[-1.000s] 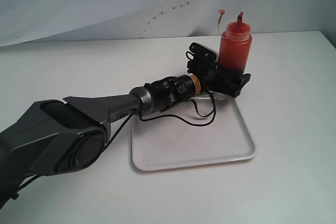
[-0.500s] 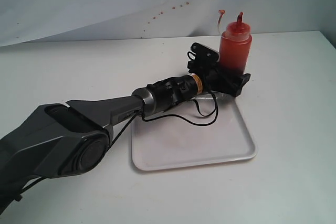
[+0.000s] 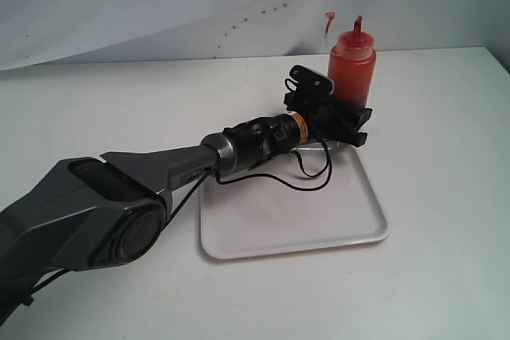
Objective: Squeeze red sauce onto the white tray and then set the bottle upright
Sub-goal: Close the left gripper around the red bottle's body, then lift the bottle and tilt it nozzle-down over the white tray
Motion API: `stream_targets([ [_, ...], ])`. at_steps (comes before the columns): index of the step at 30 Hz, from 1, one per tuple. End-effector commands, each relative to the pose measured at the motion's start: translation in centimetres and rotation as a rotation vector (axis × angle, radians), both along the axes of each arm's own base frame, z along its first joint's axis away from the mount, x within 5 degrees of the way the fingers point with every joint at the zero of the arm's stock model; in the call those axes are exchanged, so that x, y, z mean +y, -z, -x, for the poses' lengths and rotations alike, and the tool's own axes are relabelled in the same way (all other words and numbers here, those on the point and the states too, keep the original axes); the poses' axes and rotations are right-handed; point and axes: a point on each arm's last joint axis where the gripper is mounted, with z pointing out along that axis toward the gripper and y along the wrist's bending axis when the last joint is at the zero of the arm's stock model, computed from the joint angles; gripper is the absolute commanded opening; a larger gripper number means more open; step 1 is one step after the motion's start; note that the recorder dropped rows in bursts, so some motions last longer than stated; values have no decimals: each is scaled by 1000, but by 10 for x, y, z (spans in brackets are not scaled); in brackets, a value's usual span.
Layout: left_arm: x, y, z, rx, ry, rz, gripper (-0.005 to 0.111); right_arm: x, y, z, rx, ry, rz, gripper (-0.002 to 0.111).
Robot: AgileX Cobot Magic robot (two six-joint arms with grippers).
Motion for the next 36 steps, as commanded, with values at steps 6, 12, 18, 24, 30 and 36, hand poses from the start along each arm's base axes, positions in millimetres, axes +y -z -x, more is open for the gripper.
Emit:
stream_targets([
  [6,6,-16,-8,5,-64,-103,5,0,0,0,-5,4,-5,0],
  [12,3,-31,-6,-38,-80,-258,3,0,0,0,-5,4,-5,0],
  [18,-1,-41,-3,-39,-91,-263,0,0,0,0,-5,4,-5,0],
  [24,0,-68,-5,-61,-109,-246,0,0,0,0,-5,4,-5,0],
  [30,3,-90,10,-41,-60,-204,0,0,0,0,-5,4,-5,0],
  [36,18,-107,35,-8,-2,-214,0,0,0,0,-5,4,-5,0],
])
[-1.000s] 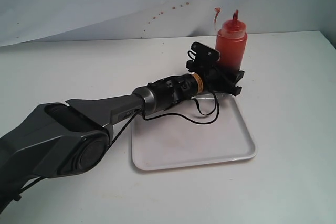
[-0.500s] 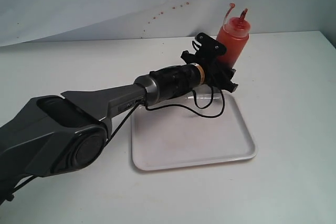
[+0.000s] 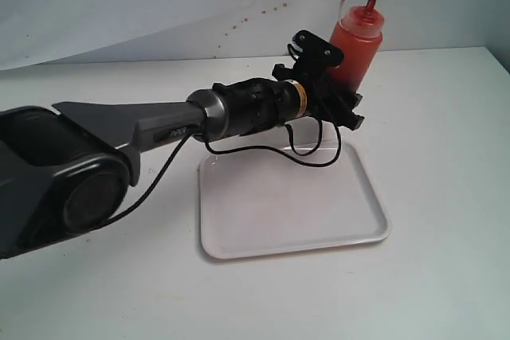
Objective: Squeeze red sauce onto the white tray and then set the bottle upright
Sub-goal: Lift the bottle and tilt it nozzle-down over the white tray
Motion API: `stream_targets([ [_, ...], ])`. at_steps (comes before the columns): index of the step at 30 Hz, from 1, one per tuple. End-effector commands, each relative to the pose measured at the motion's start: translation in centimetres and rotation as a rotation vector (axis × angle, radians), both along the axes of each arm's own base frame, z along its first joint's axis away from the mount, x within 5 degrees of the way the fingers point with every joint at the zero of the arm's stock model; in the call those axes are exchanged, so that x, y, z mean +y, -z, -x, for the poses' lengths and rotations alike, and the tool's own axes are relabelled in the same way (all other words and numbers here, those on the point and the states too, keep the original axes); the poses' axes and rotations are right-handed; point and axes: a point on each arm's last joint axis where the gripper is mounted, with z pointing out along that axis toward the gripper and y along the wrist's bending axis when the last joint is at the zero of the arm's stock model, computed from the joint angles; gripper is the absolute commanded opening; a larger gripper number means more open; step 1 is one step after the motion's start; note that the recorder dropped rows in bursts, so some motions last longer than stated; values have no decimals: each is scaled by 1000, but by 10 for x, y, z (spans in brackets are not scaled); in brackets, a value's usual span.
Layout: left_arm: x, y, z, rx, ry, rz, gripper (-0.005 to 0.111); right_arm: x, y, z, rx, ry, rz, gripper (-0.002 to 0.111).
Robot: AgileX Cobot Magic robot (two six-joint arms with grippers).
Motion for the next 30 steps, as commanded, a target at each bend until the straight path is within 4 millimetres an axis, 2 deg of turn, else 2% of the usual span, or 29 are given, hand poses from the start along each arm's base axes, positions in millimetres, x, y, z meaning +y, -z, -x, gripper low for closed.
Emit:
stream_targets([
  [1,10,-35,20,-2,50,36,0,0,0,0,-5,4,-5,0],
  [5,28,-58,42,-6,110,32,0,0,0,0,-5,4,-5,0],
  [6,32,-72,52,-17,135,50,0,0,0,0,-5,4,-5,0],
  [7,38,-77,59,-10,141,54,0,0,0,0,-5,4,-5,0],
  [12,71,-129,101,-62,154,43,0,0,0,0,-5,4,-5,0],
  [15,92,-153,129,-132,176,-3,0,0,0,0,-5,4,-5,0],
  [20,130,-185,164,-210,100,-127,0,0,0,0,-5,4,-5,0],
  [25,165,-207,185,-285,-1,-309,0,-1,-1,0,-22,6,16,0],
  [30,194,-213,196,-274,-122,-494,0,-1,-1,0,-22,6,16,0],
])
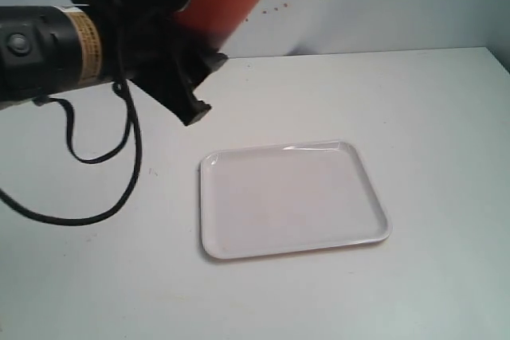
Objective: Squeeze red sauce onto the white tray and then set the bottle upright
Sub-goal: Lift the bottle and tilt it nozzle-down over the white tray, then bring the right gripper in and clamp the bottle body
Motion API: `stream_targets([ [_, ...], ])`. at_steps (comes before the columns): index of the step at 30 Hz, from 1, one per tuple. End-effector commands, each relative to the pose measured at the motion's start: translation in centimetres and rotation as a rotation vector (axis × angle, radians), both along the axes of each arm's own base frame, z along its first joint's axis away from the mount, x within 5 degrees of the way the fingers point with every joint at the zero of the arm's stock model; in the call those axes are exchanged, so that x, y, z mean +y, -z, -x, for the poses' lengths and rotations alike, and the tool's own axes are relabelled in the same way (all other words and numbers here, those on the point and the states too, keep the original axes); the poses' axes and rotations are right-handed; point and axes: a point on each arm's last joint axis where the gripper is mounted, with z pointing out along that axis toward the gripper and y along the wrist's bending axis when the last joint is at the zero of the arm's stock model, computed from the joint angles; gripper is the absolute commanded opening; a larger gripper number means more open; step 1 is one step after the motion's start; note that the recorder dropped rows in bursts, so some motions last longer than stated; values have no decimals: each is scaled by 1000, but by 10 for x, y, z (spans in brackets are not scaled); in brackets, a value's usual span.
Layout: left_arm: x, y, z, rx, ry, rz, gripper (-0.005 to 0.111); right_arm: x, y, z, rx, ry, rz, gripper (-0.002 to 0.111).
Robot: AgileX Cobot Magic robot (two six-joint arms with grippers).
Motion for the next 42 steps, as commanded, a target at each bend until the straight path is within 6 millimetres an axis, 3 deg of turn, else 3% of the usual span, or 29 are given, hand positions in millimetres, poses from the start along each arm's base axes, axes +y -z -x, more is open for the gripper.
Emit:
stream_targets([
  [1,26,-9,12,-11,-123,-130,0,-1,-1,0,-20,6,10,0],
  [4,37,-1,17,3,-152,-249,0,-2,-5,-1,-65,4,104,0],
  [5,39,2,18,4,-148,-288,0,-1,-8,-1,-93,7,54,0],
  [10,37,17,23,-83,51,-532,0,-4,-35,-1,-411,67,-510,0],
  [13,28,11,22,-229,181,-596,0,1,-47,1,-386,-6,-566,0],
  [16,23,13,16,-329,265,-737,0,9,-86,0,-397,-148,-509,0],
  [18,20,14,12,-357,287,-781,0,19,-106,-17,-305,-226,-505,0],
  [22,13,11,5,-423,344,-835,0,58,-137,-72,-182,-413,-206,0],
  [26,9,10,0,-477,373,-912,0,92,-139,-124,-83,-484,-48,2],
  [29,9,10,-1,-528,400,-996,0,110,-131,-157,-1,-506,40,15],
  [32,13,7,-4,-559,369,-1085,0,124,-123,-184,101,-531,140,39],
  [37,12,4,-14,-576,344,-1175,0,140,-112,-216,228,-540,202,95],
  [39,6,8,-18,-584,371,-1209,0,143,-105,-222,240,-548,223,104],
  [42,-8,22,-23,-602,446,-1348,0,146,-96,-227,248,-563,257,105],
])
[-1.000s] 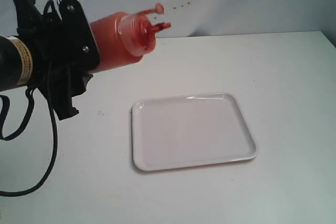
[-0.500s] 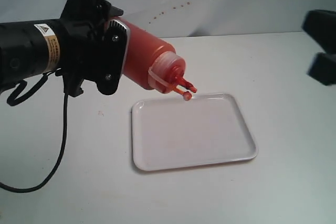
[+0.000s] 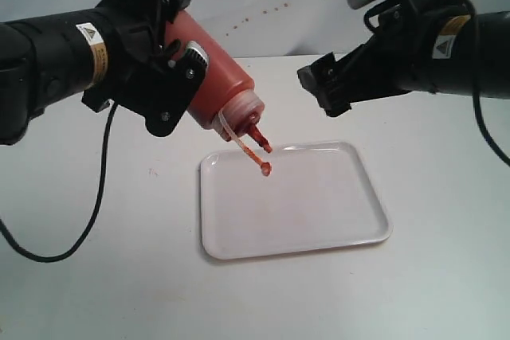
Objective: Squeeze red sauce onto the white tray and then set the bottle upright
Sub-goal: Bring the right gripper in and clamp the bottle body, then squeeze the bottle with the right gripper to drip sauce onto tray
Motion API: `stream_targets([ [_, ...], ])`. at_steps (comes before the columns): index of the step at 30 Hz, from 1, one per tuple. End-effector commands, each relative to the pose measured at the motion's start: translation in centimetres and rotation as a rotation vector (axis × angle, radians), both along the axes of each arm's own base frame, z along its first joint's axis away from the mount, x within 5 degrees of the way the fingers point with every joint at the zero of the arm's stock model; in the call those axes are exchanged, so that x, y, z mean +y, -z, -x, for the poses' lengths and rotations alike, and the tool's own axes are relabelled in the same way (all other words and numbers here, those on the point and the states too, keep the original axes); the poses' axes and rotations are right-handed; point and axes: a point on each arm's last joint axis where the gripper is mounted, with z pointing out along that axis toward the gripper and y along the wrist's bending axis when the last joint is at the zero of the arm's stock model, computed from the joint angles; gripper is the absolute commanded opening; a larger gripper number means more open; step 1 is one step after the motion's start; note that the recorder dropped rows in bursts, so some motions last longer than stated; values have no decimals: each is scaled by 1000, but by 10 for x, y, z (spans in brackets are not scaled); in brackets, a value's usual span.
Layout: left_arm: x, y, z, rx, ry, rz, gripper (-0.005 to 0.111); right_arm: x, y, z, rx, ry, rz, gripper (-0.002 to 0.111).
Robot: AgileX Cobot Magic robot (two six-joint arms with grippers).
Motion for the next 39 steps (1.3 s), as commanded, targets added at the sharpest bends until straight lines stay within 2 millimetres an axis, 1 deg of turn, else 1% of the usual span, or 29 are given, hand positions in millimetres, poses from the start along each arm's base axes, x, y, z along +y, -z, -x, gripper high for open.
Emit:
stream_targets([
  [1,-21,14,-9,-48,43,-210,0,5,11,-8,7,-30,59,105],
  [3,-29,19,-15,-69,13,-273,0,6,14,-9,15,-32,60,105],
  [5,-37,23,-20,-80,-14,-291,0,9,16,-8,25,-42,67,105],
  [7,-45,26,-24,-80,-2,-295,0,16,21,-7,29,-72,89,105],
  [10,-52,29,-21,-86,36,-341,0,29,31,-4,18,-159,164,105],
  [13,-56,29,-17,-93,45,-345,0,42,46,-4,29,-222,222,105],
  [15,-57,28,-16,-96,44,-347,0,47,55,-5,40,-243,239,105],
  [18,-58,29,-16,-94,50,-345,0,50,66,-9,52,-248,248,105],
  [21,-58,29,-16,-93,52,-345,0,53,71,-12,44,-252,243,105],
  [24,-59,29,-16,-90,60,-342,0,59,67,-11,-8,-263,215,105],
  [27,-60,29,-15,-87,69,-339,0,68,60,-11,-100,-286,176,105],
  [30,-61,30,-15,-84,79,-336,0,74,63,-9,-108,-306,177,105],
  [32,-61,30,-15,-81,85,-332,0,83,79,-10,-96,-334,190,105],
  [34,-61,30,-15,-80,83,-327,0,87,90,-12,-87,-346,201,105],
  [35,-61,30,-15,-80,83,-327,0,88,93,-13,-88,-347,200,104],
  [37,-61,30,-15,-80,83,-327,0,89,95,-14,-98,-347,193,96],
  [38,-61,30,-15,-80,83,-327,0,90,93,-15,-108,-347,187,81],
  [39,-61,30,-15,-80,83,-327,0,90,93,-15,-113,-346,184,71],
])
